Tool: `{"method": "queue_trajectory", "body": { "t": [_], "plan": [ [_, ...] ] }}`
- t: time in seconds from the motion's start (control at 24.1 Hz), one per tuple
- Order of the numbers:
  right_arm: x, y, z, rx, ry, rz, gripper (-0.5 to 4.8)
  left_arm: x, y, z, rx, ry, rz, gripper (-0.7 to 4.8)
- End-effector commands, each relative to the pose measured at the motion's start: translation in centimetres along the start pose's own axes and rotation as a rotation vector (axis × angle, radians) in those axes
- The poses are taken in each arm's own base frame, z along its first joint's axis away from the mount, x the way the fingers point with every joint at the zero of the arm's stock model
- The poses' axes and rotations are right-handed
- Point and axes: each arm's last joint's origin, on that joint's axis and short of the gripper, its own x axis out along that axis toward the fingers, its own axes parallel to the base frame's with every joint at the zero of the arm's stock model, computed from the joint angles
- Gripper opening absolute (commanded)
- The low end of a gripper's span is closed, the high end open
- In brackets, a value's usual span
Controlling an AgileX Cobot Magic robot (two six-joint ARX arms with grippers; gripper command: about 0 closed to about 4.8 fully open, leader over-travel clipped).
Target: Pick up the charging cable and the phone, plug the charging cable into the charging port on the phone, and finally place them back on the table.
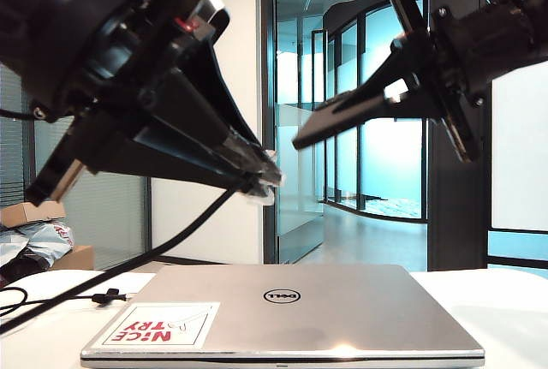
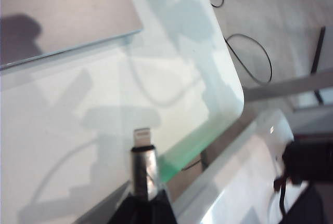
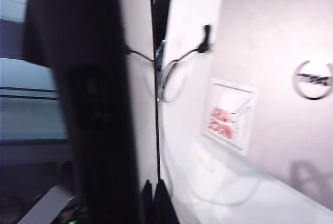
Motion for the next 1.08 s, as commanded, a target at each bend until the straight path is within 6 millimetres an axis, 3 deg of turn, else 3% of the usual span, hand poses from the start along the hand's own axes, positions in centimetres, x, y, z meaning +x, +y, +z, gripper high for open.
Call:
{"method": "queue_trajectory", "body": {
  "t": [0.04,0.33,1.08],
  "plan": [
    [0.5,0.8,0.1,-0.005,0.018,0.061,-0.06,0.3,-0.3,0.4,-0.052,-0.04,-0.041,-0.06],
    [1.9,1.3,-0.7,0.068,0.064,0.079,-0.06,0.5,-0.6,0.8,-0.081,-0.073,-0.079,-0.06],
    [2.1,1.0,-1.4,0.169,0.171,0.092,-0.06,0.5,-0.6,0.8,-0.081,-0.073,-0.079,-0.06]
  ]
}}
